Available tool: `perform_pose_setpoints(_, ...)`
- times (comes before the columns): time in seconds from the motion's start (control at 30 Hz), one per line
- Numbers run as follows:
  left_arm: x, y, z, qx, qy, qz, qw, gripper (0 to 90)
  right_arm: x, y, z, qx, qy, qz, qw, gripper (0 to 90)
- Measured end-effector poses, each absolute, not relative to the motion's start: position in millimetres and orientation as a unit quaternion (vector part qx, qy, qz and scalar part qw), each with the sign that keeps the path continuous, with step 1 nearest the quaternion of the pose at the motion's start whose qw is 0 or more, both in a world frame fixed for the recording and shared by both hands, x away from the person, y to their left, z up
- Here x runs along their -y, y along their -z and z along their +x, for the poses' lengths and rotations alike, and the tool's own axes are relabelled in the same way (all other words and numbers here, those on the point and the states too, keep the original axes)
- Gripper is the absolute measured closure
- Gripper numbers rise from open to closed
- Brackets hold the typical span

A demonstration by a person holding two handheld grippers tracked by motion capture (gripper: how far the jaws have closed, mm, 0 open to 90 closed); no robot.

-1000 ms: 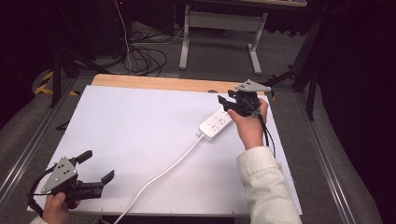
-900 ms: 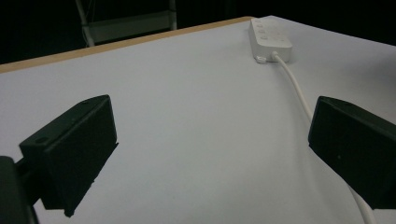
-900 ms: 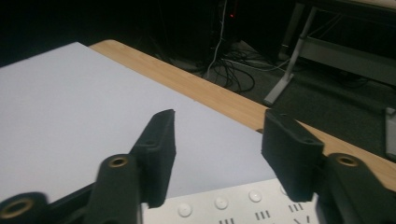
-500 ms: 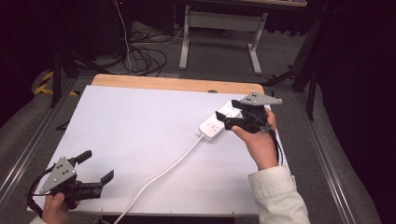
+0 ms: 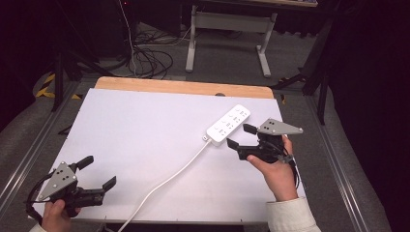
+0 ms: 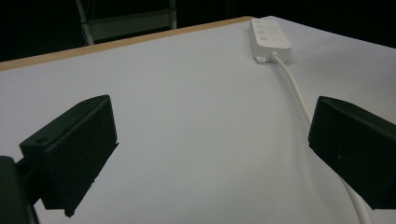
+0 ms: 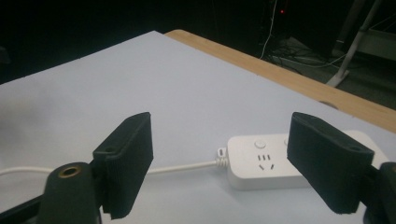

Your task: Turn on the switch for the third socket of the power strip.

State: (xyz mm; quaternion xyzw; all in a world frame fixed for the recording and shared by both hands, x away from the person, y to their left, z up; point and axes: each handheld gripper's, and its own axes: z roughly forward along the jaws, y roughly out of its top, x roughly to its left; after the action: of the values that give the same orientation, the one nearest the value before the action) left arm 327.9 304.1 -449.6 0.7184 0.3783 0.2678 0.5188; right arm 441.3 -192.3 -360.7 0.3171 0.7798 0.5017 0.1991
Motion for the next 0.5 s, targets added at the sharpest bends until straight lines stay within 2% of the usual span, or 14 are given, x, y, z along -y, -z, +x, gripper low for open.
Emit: perform_pose_setpoints(0.5, -305.0, 446.9, 325.6, -0.370, -0.268, 0.722, 0.520, 1.6, 199.4, 392.0, 411.7, -0.794, -0.498, 0.311, 0.158, 20.9)
